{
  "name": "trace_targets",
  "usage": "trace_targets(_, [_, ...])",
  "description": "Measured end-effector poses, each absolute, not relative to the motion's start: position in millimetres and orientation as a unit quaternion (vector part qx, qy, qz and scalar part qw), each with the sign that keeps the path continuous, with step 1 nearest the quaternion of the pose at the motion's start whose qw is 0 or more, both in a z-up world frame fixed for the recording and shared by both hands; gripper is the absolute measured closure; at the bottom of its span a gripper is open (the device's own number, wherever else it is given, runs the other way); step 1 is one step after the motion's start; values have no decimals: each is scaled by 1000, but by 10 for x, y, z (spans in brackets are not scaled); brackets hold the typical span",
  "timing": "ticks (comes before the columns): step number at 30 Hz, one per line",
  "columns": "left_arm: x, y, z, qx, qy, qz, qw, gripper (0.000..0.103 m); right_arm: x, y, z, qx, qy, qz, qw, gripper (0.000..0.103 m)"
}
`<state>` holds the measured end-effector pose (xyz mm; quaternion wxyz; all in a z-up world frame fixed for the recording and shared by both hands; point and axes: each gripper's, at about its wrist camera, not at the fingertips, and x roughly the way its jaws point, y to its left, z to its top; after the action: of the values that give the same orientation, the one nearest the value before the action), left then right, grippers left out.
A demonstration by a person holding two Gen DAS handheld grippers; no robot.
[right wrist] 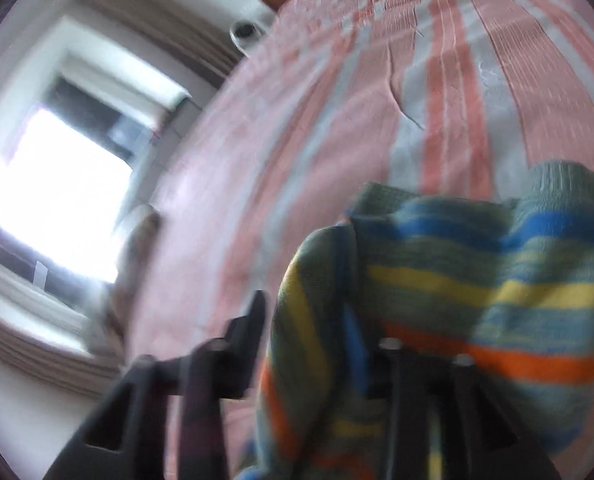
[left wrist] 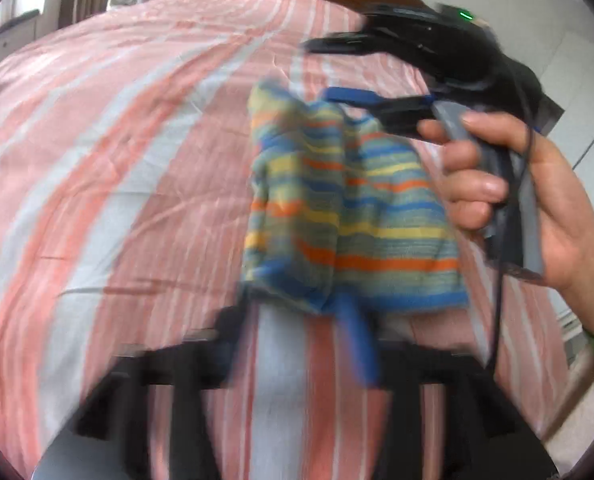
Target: Fold small clothes
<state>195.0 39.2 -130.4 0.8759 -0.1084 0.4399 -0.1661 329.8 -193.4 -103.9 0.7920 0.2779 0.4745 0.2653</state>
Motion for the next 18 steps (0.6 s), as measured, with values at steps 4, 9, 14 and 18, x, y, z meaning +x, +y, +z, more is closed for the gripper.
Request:
trace_targets(4, [1892, 377, -1184, -96, 410, -177, 889, 14, 3008, -2319, -641, 253, 437, 255, 825, 49])
trace_targets(9, [2167, 520, -1405, -103, 456, -101, 878, 32, 2357, -2446, -431, 142, 447, 287, 836, 49])
trace_targets(14, [2139, 685, -1494, -102, 487, -83, 863, 32, 1641, -2370, -1115, 112, 530, 307, 783, 54])
trace_targets(18, [1941, 825, -1359, -53, 491, -56, 868, 25, 1282, -2691, -1302, 134, 528, 223, 809, 79])
